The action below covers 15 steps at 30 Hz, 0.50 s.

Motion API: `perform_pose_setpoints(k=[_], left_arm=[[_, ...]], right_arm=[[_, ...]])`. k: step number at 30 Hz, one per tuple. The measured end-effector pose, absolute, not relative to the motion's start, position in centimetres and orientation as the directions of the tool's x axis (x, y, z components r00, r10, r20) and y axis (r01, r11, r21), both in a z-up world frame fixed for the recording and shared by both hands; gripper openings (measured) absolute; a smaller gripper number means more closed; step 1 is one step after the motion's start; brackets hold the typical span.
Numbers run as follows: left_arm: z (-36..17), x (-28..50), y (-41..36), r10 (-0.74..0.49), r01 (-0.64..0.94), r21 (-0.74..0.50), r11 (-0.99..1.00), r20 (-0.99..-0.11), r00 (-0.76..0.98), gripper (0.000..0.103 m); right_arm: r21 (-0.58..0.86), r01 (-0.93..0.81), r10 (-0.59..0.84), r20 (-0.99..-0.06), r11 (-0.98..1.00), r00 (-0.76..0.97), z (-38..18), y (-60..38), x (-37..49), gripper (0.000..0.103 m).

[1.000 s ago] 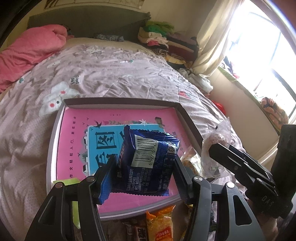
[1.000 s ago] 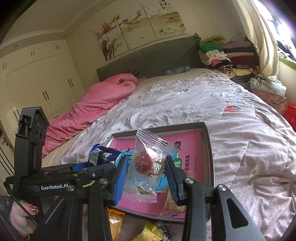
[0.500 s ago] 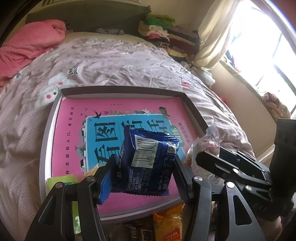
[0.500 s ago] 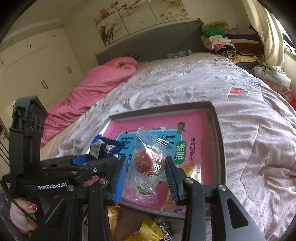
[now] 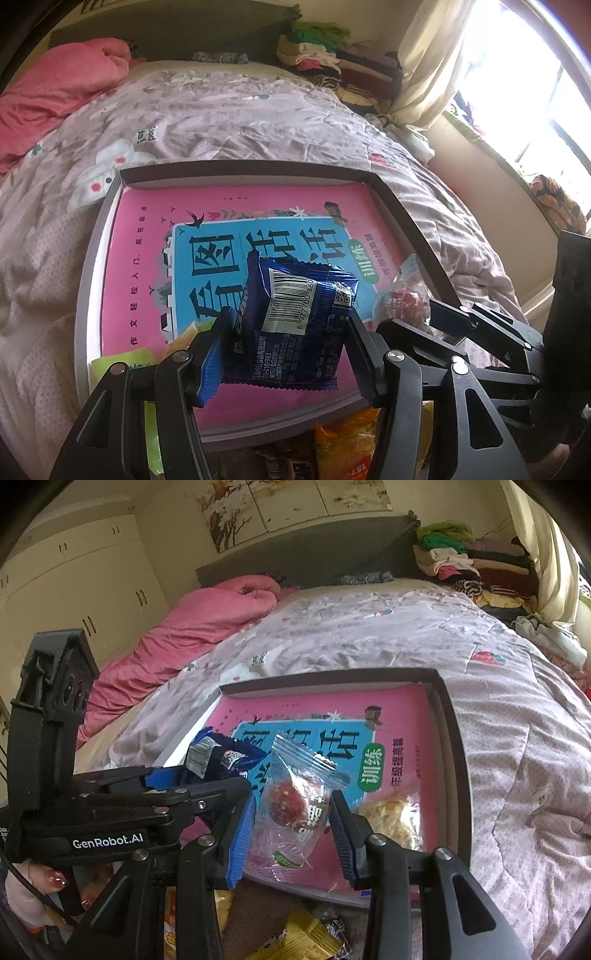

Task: Organize snacks
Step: 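Lower right tool and release the red-fruit bag into the tray while left tool holds the blue bag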

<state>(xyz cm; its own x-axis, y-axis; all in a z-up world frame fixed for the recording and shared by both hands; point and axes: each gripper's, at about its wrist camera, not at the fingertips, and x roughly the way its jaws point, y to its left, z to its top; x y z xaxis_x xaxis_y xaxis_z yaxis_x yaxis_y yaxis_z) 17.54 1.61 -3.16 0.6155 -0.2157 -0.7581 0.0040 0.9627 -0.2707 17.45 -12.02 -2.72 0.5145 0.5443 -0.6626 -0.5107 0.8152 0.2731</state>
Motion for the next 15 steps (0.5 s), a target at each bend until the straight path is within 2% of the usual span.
perform_pose_setpoints(k=[9,15], left_arm=[[-3.4,17.88,1.53,-0.193,-0.007,-0.248,0.969,-0.77,0.608,0.06],[-3.62,17.95,1.49,-0.179,-0.015,-0.235,0.972,-0.778,0.602,0.06]], right_arm=[[0.278,-0.51,0.545,-0.669,0.814,0.505,-3.21,-11.8,17.54,0.041],[0.221,-0.512,0.504,-0.691,0.83,0.519,-3.3,-11.32,17.35,0.041]])
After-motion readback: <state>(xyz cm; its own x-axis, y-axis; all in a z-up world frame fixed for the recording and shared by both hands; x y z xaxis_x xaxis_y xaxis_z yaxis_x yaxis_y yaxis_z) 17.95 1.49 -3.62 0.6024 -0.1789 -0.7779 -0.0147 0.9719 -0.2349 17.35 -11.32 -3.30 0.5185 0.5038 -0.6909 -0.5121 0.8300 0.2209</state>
